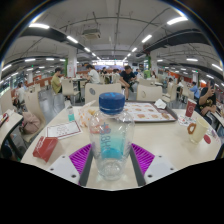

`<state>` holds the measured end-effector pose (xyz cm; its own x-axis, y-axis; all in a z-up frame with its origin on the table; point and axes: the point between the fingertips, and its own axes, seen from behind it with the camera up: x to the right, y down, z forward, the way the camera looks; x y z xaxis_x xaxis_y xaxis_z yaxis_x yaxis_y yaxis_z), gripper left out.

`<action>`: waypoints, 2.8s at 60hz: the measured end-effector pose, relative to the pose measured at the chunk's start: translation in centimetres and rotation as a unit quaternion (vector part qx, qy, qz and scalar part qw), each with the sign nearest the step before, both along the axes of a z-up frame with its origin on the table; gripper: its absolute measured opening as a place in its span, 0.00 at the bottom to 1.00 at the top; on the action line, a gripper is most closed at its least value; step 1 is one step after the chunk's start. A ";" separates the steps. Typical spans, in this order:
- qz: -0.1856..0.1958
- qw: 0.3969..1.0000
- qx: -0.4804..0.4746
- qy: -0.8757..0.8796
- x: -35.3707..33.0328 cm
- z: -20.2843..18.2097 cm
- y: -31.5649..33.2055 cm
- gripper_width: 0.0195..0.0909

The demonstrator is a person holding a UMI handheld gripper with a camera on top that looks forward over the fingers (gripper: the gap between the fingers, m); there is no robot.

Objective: Pour water

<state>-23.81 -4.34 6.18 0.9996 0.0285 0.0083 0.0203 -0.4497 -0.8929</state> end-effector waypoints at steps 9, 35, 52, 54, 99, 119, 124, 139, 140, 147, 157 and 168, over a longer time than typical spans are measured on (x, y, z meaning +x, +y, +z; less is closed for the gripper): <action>0.010 1.000 0.017 0.000 -0.3 0.0 0.8 0.44; 0.032 0.996 0.032 0.083 0.3 6.9 1.9 0.28; 0.004 0.903 0.053 0.426 8.6 18.5 5.0 0.29; -0.004 0.882 0.049 0.468 10.3 19.1 5.4 0.29; -0.090 0.690 -0.075 0.715 27.9 12.7 8.2 0.29; -0.037 0.974 0.082 0.208 45.0 18.2 8.1 0.29; -0.048 0.990 0.087 0.103 49.4 16.3 7.5 0.29; -0.060 0.997 0.037 -0.024 56.6 6.3 5.7 0.28; -0.062 0.997 0.033 -0.025 56.1 5.1 5.9 0.29; -0.069 0.997 0.016 -0.020 57.7 1.6 4.5 0.29; -0.078 0.997 0.027 -0.003 57.6 -0.2 3.9 0.30; -0.084 0.996 0.018 -0.005 57.4 -0.4 4.3 0.51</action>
<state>33.62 -0.04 5.75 0.9900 -0.1399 0.0159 -0.0441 -0.4149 -0.9088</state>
